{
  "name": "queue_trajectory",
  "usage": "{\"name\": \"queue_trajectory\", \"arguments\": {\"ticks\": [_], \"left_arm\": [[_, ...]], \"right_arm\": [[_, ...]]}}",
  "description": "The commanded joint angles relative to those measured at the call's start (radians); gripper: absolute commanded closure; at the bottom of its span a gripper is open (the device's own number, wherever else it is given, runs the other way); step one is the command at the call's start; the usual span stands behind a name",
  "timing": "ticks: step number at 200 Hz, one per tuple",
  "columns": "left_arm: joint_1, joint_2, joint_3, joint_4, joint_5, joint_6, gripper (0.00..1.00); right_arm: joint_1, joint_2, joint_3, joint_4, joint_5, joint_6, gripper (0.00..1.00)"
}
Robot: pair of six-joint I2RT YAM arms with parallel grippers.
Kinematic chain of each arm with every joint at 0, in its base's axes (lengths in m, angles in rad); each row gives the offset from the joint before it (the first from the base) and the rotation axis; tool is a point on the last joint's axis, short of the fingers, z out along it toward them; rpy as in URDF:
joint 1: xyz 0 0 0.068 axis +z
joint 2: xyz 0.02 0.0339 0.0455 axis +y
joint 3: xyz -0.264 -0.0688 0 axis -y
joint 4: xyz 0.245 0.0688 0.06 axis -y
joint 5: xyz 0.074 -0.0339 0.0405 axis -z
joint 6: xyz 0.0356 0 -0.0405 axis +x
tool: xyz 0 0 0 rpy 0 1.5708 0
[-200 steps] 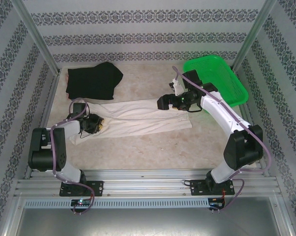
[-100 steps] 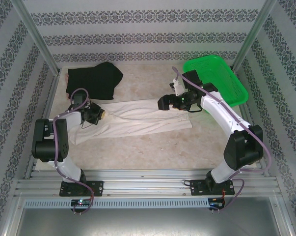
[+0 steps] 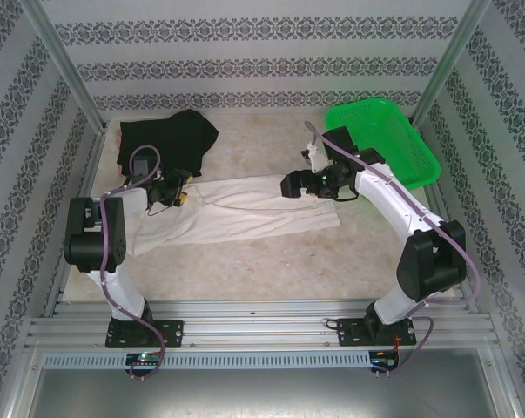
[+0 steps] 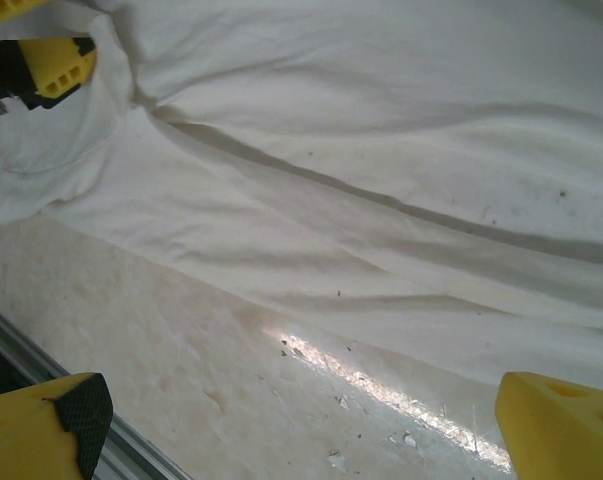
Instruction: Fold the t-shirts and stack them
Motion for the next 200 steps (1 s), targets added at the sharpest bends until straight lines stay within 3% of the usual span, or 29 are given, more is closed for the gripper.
{"name": "queue_trajectory", "arguments": {"ticks": [1,24,39,58,79,123,168,200], "left_arm": [[0.006,-0.196,0.001,-0.103,-0.034,0.080,0.34],[0.005,-0.368,-0.027,-0.410,-0.104,0.210,0.34],[0.005,-0.457,-0.088,-0.548,-0.167,0.272,0.43],[0.006,-0.537,-0.196,-0.581,-0.215,0.286,0.61],[0.009,-0.508,-0.281,-0.535,-0.281,0.292,0.74],[0.035,-0.365,-0.260,-0.432,-0.410,0.295,0.77],[0.080,-0.230,-0.215,-0.406,-0.415,0.344,0.76],[0.083,-0.220,-0.216,-0.397,-0.424,0.365,0.76]], "right_arm": [[0.025,0.021,-0.025,-0.030,0.043,0.014,0.02],[0.075,0.060,-0.039,-0.047,0.094,0.027,0.02],[0.101,0.115,-0.034,-0.069,0.167,0.053,0.02],[0.100,0.180,-0.051,-0.040,0.209,0.111,0.05],[0.092,0.246,-0.046,-0.010,0.256,0.138,0.10],[0.062,0.346,-0.011,0.002,0.302,0.183,0.14],[0.045,0.375,0.002,0.039,0.279,0.183,0.14],[0.022,0.434,0.074,0.036,0.259,0.200,0.15]]}}
